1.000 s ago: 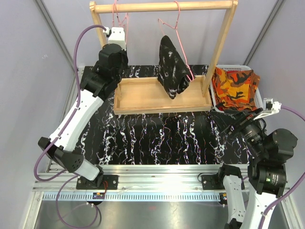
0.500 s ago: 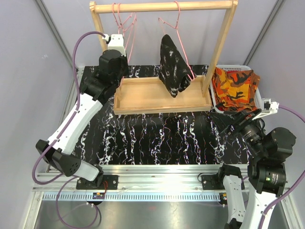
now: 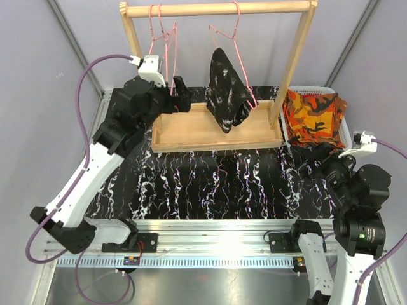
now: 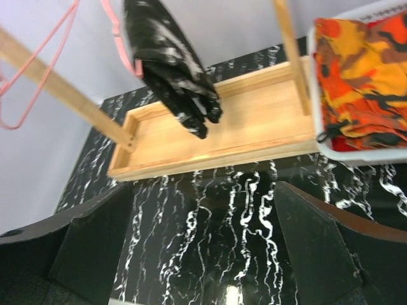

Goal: Remove the trousers from the hanger

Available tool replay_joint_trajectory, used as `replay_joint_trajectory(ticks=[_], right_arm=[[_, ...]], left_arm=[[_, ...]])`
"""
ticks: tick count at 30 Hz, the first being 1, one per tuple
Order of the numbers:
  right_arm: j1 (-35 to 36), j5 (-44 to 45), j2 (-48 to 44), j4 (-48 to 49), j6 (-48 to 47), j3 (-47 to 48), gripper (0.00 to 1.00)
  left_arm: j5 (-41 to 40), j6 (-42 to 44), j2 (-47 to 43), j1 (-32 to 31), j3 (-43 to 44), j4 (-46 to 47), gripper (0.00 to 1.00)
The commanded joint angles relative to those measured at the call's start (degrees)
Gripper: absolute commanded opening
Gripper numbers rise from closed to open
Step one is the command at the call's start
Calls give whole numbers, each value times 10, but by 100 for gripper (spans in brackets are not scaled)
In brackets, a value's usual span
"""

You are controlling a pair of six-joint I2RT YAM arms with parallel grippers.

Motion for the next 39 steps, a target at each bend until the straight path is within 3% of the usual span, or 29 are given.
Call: replay_joint_trajectory(ticks=[1,6,15,28,33,39], right_arm=[[3,73,-7,2,18,-28,100],[3,29,-15,31,44,-55,99],[3,18,-21,33,57,-65,100],[3,-26,-54,49,81,-71,99],[3,-51,-61,45,86,-69,99],[3,-74,-74,42,86,-68,99]], left_arm=[[-6,-23,-47,-54,-1,30,99],[-114,-43,-54,-143,13,29,99],[-146,-34,13,-222,72,79,99],[-212,-1,214,-233,242,122,99],[-282,28,334,-228,368,79,99],[-344,64,414,-210,451,41,84]])
